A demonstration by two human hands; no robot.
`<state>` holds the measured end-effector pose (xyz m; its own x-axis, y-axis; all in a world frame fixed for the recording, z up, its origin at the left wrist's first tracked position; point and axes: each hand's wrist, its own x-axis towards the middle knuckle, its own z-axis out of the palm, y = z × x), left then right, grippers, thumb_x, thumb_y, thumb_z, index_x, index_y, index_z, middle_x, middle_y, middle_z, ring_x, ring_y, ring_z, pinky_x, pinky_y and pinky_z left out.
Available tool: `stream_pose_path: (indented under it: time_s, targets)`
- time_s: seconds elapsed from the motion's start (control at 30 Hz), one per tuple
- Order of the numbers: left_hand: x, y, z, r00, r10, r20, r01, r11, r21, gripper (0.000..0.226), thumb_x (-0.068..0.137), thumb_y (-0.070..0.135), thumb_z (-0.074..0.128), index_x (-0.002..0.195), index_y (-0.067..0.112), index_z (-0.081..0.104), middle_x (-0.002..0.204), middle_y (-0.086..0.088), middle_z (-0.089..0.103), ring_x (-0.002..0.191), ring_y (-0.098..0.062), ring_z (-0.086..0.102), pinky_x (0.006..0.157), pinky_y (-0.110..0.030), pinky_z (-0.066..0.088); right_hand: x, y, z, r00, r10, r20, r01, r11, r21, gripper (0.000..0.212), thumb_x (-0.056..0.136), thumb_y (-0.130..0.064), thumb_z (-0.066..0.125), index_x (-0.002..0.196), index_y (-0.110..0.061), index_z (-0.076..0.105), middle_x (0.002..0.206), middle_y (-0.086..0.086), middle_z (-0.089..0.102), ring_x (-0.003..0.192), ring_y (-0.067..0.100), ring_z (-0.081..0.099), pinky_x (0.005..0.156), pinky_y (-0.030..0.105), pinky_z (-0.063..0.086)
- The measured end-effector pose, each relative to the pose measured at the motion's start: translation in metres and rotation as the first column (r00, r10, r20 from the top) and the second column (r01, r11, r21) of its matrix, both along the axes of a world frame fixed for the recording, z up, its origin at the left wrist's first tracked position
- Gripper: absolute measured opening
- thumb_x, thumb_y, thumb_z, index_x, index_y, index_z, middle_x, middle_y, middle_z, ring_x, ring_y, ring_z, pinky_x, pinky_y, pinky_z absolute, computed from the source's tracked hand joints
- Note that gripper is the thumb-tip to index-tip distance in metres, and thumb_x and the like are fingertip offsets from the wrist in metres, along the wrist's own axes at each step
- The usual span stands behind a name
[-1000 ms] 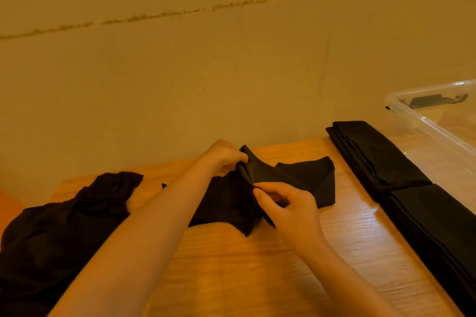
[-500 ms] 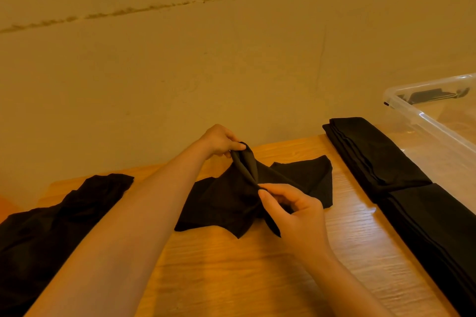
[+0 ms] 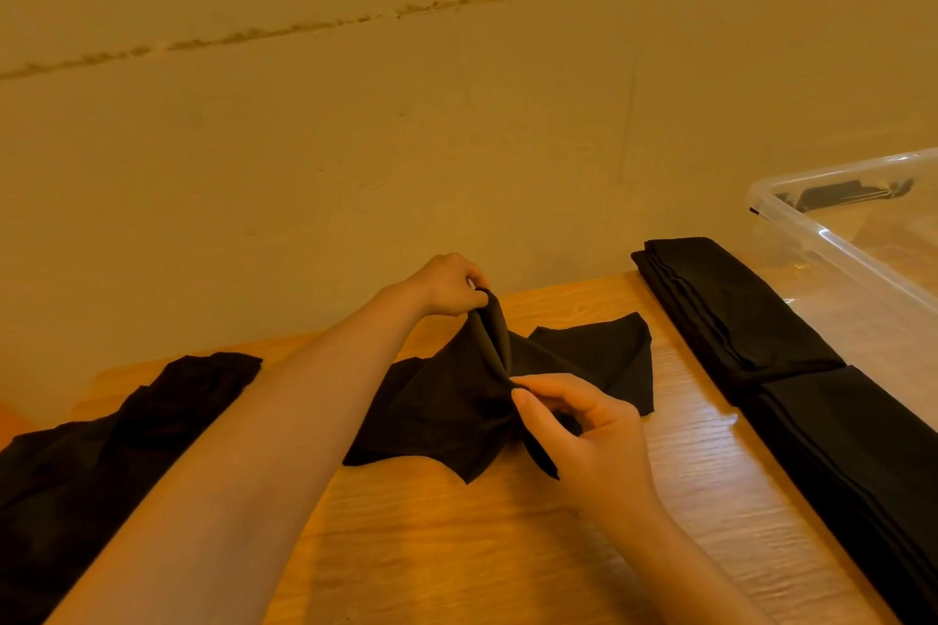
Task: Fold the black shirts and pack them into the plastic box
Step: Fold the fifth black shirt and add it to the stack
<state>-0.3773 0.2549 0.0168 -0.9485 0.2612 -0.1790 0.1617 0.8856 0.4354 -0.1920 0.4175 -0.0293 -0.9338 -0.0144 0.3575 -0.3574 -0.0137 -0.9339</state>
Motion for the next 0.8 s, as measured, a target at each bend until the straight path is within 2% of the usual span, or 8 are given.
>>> stream_pose_path:
  time_s: [0.1,0.17,0.33,0.4,0.53,0.63,0.73,0.8]
  targets:
    - [-0.003,0.002,0.001,0.998,0.029,-0.048,-0.032,0.997,-0.063,0.022,0.088,0.017,0.065,0.108,0.012,0.071,0.112,-0.005,0.065,0.099,-0.018,0.058,0.084,-0.032,0.050,-0.001,0.003,0.002,0.999,0.010,-0.042,-0.008,0.999,0.044,0.028,0.080,-0.051,0.063,0.105,-0.039,0.068,0.090,-0.012,0.071,0.086,0.012,0.067,0.073,0.019,0.054]
    - [-0.004,0.000,0.005,0.991,0.101,-0.084,-0.107,0.992,-0.067,0.015,0.086,0.018,0.066,0.098,0.014,0.073,0.105,-0.002,0.068,0.097,-0.018,0.061,0.084,-0.036,0.053,-0.002,0.006,0.004,0.998,0.005,-0.064,-0.001,0.998,0.067,0.025,0.081,-0.045,0.064,0.105,-0.039,0.068,0.088,-0.012,0.070,0.084,0.013,0.067,0.072,0.019,0.054]
    - [-0.003,-0.008,0.030,0.928,0.364,-0.079,-0.358,0.930,0.081,0.019,0.080,0.020,0.065,0.084,0.004,0.074,0.081,-0.007,0.071,0.063,-0.017,0.060,0.063,-0.032,0.052,-0.004,0.019,0.009,0.991,-0.038,-0.126,0.051,0.993,0.103,0.020,0.080,-0.026,0.071,0.099,-0.031,0.071,0.089,-0.014,0.071,0.086,0.007,0.068,0.073,0.015,0.052]
    - [0.000,-0.011,0.045,0.900,0.432,-0.049,-0.423,0.896,0.135,0.019,0.080,0.019,0.064,0.085,0.003,0.073,0.083,-0.007,0.071,0.061,-0.016,0.056,0.061,-0.030,0.047,-0.007,0.025,0.016,0.985,-0.088,-0.151,0.108,0.985,0.133,0.024,0.081,-0.010,0.071,0.096,-0.029,0.070,0.087,-0.014,0.071,0.082,0.006,0.068,0.071,0.014,0.052]
    - [0.015,-0.020,0.082,0.860,0.510,0.025,-0.501,0.835,0.228,0.009,0.082,0.014,0.059,0.077,0.007,0.063,0.075,-0.005,0.066,0.053,-0.014,0.044,0.048,-0.024,0.035,-0.018,0.041,0.045,0.951,-0.190,-0.243,0.237,0.954,0.183,0.026,0.083,-0.010,0.068,0.094,-0.033,0.068,0.084,-0.016,0.070,0.079,0.003,0.067,0.070,0.012,0.052]
    - [0.030,-0.029,0.117,0.831,0.549,0.095,-0.544,0.763,0.350,0.002,0.084,0.008,0.056,0.085,0.007,0.056,0.062,-0.006,0.065,0.045,-0.013,0.038,0.043,-0.020,0.027,-0.032,0.057,0.073,0.915,-0.264,-0.305,0.343,0.908,0.241,0.019,0.084,-0.011,0.069,0.094,-0.027,0.070,0.080,-0.017,0.069,0.078,-0.004,0.066,0.073,0.009,0.050]
    - [0.048,-0.038,0.153,0.817,0.557,0.149,-0.559,0.704,0.437,0.014,0.085,0.007,0.055,0.099,0.006,0.055,0.052,-0.006,0.066,0.044,-0.013,0.039,0.047,-0.022,0.025,-0.048,0.069,0.107,0.917,-0.262,-0.302,0.347,0.896,0.276,0.014,0.085,-0.015,0.068,0.094,-0.026,0.071,0.084,-0.018,0.069,0.079,-0.008,0.065,0.072,0.006,0.048]
    - [0.060,-0.043,0.175,0.817,0.552,0.164,-0.555,0.679,0.480,0.020,0.086,0.008,0.054,0.105,0.007,0.058,0.056,-0.006,0.069,0.042,-0.011,0.043,0.049,-0.023,0.027,-0.058,0.075,0.132,0.905,-0.254,-0.342,0.363,0.880,0.307,0.015,0.085,-0.016,0.068,0.092,-0.029,0.070,0.082,-0.021,0.067,0.076,-0.008,0.064,0.069,0.004,0.047]
